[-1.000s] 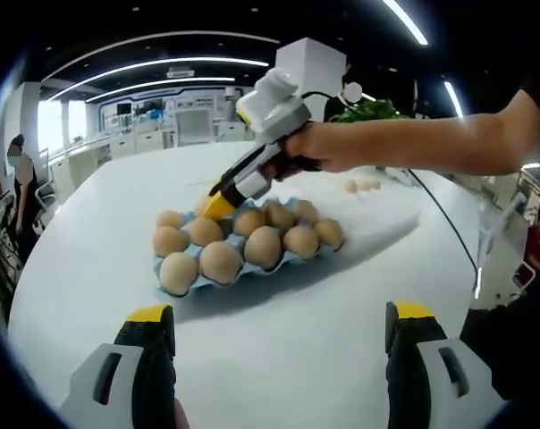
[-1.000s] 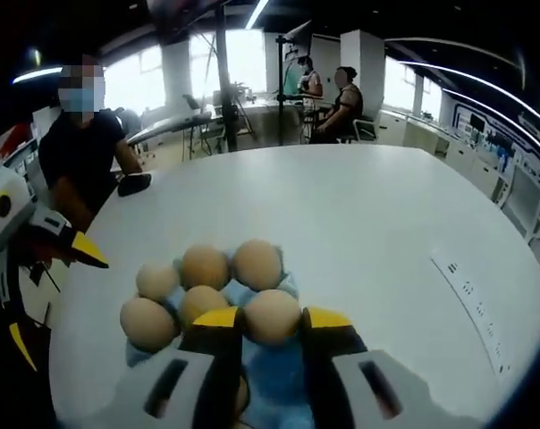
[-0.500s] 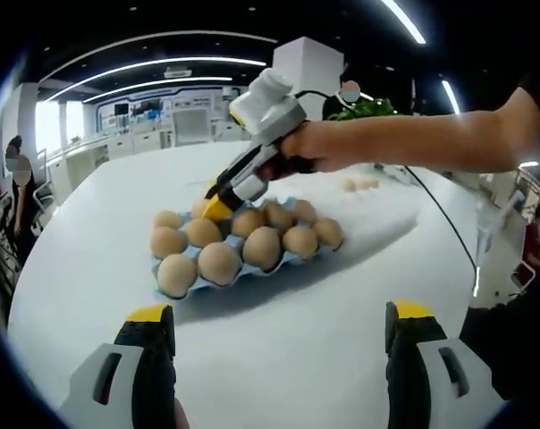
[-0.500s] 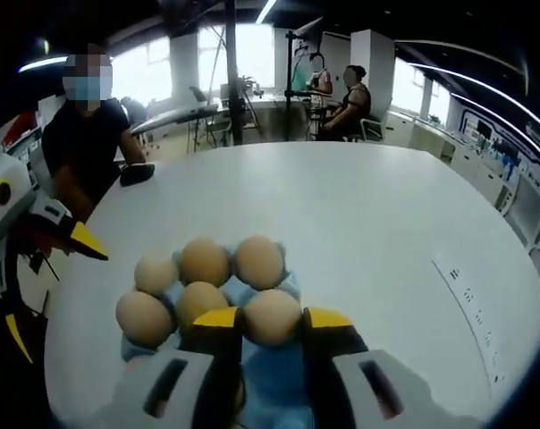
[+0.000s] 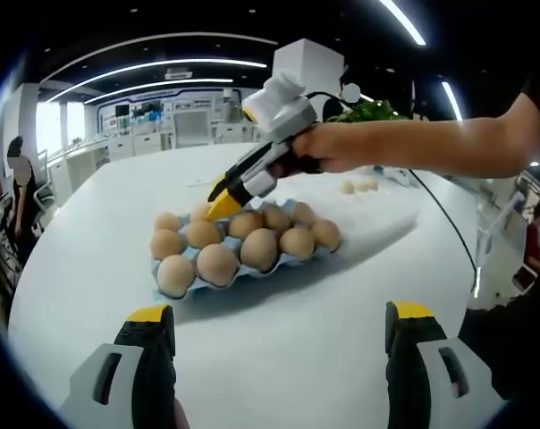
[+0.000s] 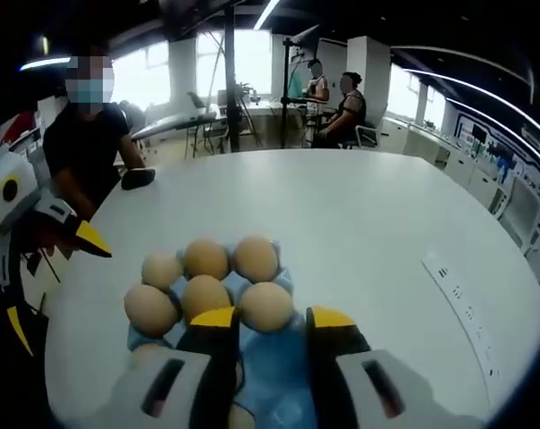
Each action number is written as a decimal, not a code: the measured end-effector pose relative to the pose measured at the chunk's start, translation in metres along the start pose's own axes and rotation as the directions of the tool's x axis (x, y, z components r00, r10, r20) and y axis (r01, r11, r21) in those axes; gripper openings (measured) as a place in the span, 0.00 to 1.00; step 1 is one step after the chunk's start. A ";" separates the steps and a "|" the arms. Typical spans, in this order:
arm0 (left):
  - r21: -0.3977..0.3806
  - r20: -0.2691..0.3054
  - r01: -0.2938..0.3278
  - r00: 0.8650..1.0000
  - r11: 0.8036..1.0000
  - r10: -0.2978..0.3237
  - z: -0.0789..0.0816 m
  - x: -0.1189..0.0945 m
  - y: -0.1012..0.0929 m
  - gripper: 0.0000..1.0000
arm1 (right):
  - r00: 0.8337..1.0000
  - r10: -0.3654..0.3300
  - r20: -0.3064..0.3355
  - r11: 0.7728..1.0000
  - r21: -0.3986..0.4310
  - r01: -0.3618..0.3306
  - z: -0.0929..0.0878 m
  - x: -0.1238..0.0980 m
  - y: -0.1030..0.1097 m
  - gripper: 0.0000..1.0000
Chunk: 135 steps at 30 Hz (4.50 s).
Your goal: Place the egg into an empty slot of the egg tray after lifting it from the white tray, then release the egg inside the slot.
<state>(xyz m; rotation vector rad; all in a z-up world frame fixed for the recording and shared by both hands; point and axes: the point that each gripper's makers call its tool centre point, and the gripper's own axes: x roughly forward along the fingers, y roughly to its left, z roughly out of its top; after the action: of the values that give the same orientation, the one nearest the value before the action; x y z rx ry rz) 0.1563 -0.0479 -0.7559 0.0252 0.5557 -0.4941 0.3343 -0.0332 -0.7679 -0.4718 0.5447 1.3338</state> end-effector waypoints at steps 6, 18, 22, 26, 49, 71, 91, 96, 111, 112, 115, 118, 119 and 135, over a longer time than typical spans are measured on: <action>0.004 0.003 0.004 1.000 1.000 -0.004 0.002 0.001 -0.004 1.00 | 0.998 -0.017 0.052 0.999 0.049 0.014 0.005 -0.017 0.001 0.30; 0.027 0.019 0.024 1.000 0.999 -0.025 0.012 0.005 -0.016 1.00 | 0.995 -0.081 0.067 0.995 0.056 0.077 -0.006 -0.056 -0.008 0.29; 0.027 0.017 0.032 0.999 0.999 -0.033 0.012 0.007 -0.019 1.00 | 0.991 -0.104 0.082 0.993 0.068 0.099 -0.011 -0.066 -0.012 0.28; 0.041 0.016 0.033 0.999 0.999 -0.034 0.015 0.007 -0.021 1.00 | 0.991 -0.110 0.078 0.991 0.086 0.104 -0.019 -0.077 -0.013 0.27; 0.065 0.005 0.071 0.997 0.995 -0.072 0.019 0.021 -0.043 1.00 | 0.986 -0.139 0.089 0.990 0.047 0.135 -0.054 -0.123 -0.019 0.29; 0.057 0.011 0.111 0.994 0.992 -0.111 0.020 0.032 -0.054 1.00 | 0.970 -0.227 0.090 0.969 0.119 0.216 -0.096 -0.172 -0.044 0.28; 0.078 0.016 0.141 0.990 0.987 -0.143 0.020 0.036 -0.061 1.00 | 0.955 -0.297 -0.008 0.944 0.149 0.295 -0.154 -0.208 -0.063 0.28; 0.081 0.011 0.155 0.988 0.985 -0.157 0.019 0.036 -0.063 1.00 | 0.952 -0.306 -0.029 0.940 0.149 0.307 -0.161 -0.212 -0.066 0.27; 0.136 -0.028 0.161 0.987 0.978 -0.158 0.016 0.040 -0.067 1.00 | 0.950 -0.273 -0.151 0.939 0.171 0.297 -0.182 -0.210 -0.069 0.27; 0.138 -0.030 0.161 0.987 0.977 -0.158 0.016 0.040 -0.068 1.00 | 0.947 -0.262 -0.187 0.947 0.142 0.290 -0.187 -0.210 -0.068 0.27; 0.143 -0.034 0.161 0.987 0.977 -0.158 0.015 0.040 -0.067 1.00 | 0.949 -0.251 -0.190 0.941 0.183 0.286 -0.185 -0.209 -0.071 0.27; 0.142 -0.030 0.158 0.987 0.977 -0.155 0.017 0.039 -0.066 1.00 | 0.952 -0.231 -0.202 0.940 0.206 0.272 -0.185 -0.209 -0.072 0.28; 0.142 -0.029 0.158 0.987 0.977 -0.155 0.018 0.039 -0.066 1.00 | 0.951 -0.228 -0.208 0.941 0.203 0.270 -0.185 -0.208 -0.072 0.28; 0.158 -0.023 0.139 0.990 0.978 -0.137 0.024 0.034 -0.064 1.00 | 0.922 -0.245 -0.300 0.925 0.214 0.315 -0.187 -0.208 -0.073 0.27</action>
<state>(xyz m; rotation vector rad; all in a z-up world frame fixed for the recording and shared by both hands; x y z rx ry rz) 0.1645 -0.1230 -0.7457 0.1425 0.5304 -0.6737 0.3574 -0.3208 -0.7860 -0.4976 0.8321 0.9097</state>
